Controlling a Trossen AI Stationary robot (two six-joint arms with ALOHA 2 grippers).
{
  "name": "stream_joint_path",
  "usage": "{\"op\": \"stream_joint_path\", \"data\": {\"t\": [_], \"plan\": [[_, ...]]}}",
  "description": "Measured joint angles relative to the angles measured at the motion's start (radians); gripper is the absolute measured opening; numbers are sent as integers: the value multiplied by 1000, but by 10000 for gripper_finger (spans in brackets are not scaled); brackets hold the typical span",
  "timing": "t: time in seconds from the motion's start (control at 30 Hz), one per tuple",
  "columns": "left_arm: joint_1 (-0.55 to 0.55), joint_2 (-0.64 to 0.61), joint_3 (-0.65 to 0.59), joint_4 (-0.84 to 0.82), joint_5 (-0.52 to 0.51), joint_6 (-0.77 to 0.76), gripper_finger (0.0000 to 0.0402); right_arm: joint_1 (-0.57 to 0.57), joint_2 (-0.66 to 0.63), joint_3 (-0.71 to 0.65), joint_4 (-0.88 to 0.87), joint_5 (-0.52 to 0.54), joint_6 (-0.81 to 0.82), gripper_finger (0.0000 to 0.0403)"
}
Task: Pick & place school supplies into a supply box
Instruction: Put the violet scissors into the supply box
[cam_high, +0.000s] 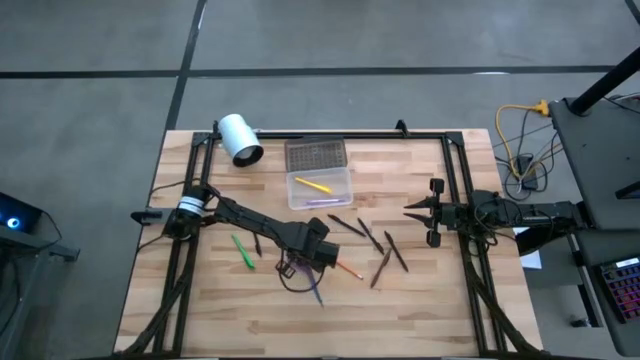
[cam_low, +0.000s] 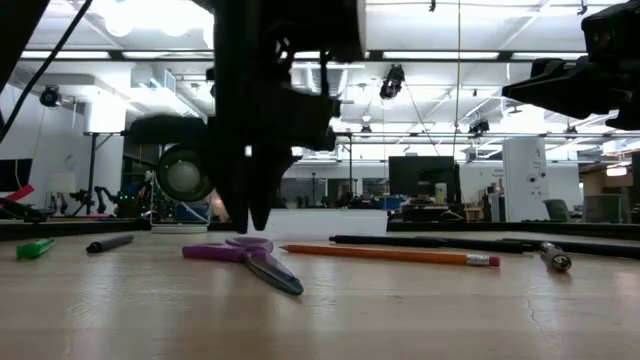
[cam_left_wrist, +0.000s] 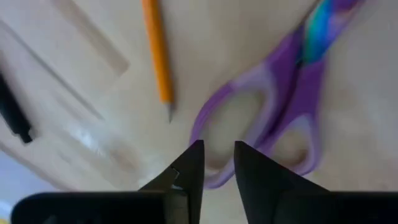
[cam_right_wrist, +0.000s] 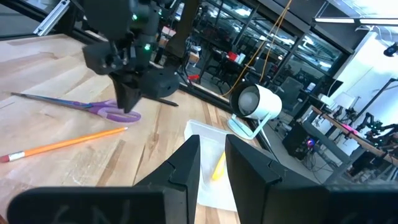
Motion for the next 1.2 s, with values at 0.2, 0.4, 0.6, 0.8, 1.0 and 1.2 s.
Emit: {"op": "stream_joint_path", "data": {"t": [0.2,0.4,0.6,0.8,1.0,1.2], "plan": [[24,-11,-52,66,-4,41,78,0,0,0,0,0,0,68],[43,-12,-74,92,-4,42,78,0,0,0,0,0,0,68],[57,-12,-90,112,-3,48,64,0,0,0,0,0,0,68],[57,-12,-93,112,10,69,9,0,0,0,0,0,0,68],[51,-12,-85,97,21,62,5,0,0,0,0,0,0,68],[37,-44,-68,97,-8,39,2,0,0,0,0,0,0,68]]}}
